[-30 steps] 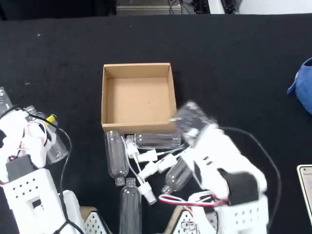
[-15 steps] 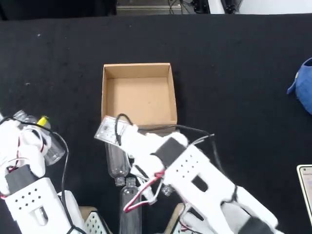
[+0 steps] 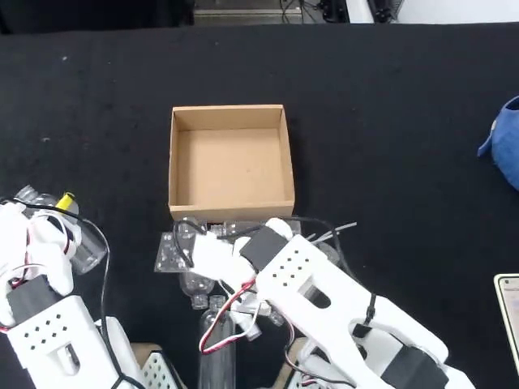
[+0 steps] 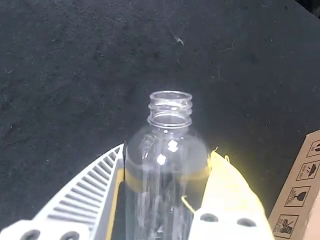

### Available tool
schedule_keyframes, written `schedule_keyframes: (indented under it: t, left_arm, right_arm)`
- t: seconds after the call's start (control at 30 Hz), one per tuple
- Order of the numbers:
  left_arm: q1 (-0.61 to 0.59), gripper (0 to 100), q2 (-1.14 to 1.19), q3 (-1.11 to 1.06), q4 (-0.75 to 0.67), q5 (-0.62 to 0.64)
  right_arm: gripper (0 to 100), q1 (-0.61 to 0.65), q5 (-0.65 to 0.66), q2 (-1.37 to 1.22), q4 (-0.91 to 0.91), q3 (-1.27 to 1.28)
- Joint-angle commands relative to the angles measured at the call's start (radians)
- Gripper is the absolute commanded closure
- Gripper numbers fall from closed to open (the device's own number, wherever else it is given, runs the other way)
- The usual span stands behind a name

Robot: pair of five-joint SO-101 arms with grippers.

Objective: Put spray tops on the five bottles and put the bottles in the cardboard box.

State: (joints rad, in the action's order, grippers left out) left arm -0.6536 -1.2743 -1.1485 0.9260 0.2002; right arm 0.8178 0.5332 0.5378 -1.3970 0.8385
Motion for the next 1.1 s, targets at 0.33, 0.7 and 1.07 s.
schedule_keyframes:
  t: [0.33,0.7,1.07]
  left_arm:
    - [-0.021,97,-0.017,0.013,-0.052,0.005]
    - [-0.022,97,-0.017,0.021,-0.072,0.003]
    - [-0.021,97,-0.017,0.021,-0.072,0.003]
  right_arm:
    - [85.0,0.063,-0.396,0.232,0.064,0.168]
    - [85.0,0.144,-0.476,0.232,0.180,0.246]
    - [85.4,0.201,-0.526,0.232,0.354,0.381]
